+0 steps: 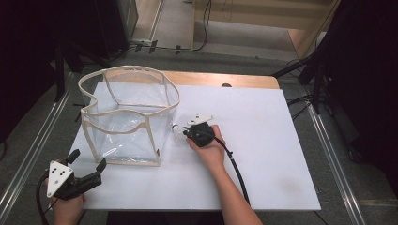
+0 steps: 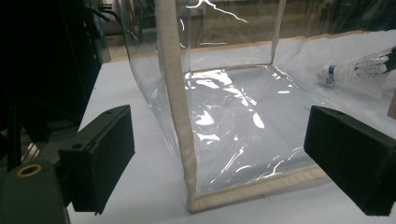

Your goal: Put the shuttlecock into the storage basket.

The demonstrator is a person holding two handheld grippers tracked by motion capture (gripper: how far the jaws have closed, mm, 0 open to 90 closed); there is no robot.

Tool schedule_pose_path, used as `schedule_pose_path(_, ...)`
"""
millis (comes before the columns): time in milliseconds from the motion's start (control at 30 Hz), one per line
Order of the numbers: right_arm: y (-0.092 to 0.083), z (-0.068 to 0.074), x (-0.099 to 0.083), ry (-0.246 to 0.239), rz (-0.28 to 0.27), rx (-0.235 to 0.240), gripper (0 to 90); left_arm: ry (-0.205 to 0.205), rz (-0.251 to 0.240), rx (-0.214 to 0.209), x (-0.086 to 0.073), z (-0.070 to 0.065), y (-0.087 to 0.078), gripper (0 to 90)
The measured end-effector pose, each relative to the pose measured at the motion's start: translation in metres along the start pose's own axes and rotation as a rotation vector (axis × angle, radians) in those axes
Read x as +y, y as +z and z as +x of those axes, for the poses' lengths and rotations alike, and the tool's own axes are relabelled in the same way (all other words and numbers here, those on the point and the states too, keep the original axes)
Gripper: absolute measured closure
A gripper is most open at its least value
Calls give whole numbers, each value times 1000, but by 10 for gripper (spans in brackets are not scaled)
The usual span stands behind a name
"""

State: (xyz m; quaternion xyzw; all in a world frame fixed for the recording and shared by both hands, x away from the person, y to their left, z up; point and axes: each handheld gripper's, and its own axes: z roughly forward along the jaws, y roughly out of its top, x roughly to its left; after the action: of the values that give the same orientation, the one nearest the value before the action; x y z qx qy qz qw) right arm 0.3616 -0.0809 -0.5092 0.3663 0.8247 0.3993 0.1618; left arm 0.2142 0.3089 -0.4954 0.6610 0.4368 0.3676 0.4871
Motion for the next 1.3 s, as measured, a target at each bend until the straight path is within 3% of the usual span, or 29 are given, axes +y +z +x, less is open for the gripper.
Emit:
schedule_pose_path(600,-32,-13,5,21,-58,-5,874,5,1,0,0,0,0,92)
schedule_pose_path(1300,-72,-34,8,55,-117,-44,874,5,0,0,0,0,1,92)
